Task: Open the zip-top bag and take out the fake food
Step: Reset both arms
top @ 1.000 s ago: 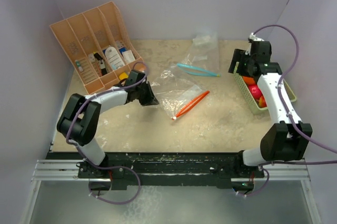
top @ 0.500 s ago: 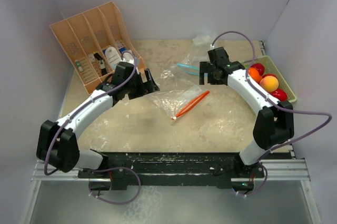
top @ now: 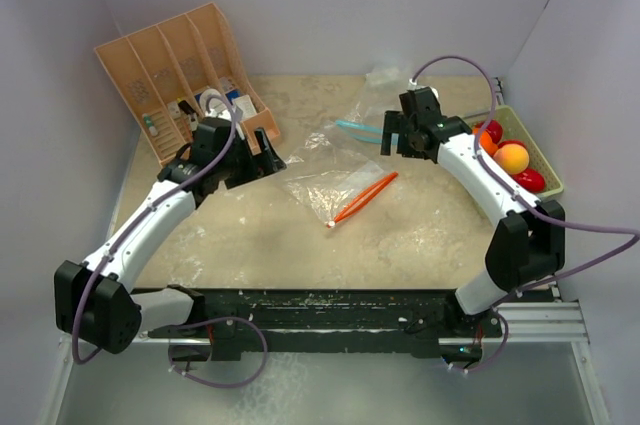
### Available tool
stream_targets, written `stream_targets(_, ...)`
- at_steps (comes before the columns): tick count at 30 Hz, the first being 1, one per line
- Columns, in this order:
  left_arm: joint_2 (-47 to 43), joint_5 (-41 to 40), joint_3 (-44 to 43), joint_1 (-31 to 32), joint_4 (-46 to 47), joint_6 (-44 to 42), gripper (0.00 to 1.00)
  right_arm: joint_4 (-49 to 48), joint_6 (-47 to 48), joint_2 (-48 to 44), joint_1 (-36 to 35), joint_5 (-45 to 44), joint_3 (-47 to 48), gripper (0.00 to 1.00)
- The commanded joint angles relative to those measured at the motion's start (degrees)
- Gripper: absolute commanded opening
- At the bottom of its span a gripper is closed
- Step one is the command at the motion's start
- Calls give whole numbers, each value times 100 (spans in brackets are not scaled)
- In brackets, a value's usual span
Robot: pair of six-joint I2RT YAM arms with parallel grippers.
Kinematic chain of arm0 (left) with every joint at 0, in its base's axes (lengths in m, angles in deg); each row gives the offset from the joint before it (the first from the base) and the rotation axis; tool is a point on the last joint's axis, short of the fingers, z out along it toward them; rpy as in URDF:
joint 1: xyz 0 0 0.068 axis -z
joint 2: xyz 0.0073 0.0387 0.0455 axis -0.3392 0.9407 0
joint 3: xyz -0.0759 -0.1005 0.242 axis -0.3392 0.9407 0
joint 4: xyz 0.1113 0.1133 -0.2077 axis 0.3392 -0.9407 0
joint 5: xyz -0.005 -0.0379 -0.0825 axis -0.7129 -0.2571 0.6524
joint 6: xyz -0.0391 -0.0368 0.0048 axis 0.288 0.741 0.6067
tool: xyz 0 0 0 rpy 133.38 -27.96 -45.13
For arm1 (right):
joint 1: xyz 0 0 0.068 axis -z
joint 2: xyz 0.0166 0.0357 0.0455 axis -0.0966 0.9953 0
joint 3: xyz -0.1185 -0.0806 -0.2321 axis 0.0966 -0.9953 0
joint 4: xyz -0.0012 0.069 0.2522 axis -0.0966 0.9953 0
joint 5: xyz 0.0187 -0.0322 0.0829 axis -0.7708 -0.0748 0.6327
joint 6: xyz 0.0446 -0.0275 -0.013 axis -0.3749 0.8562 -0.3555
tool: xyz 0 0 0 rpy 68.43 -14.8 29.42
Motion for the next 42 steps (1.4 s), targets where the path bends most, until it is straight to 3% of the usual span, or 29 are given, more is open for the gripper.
stream_targets(1,-238,-91,79,-37,-56,2,99,-149,-221,-162,-20,-295,-7,100)
stream_targets(42,-501,-138,435,-52,111,407,99,-531,81,-1015,-20,-156,-505,97)
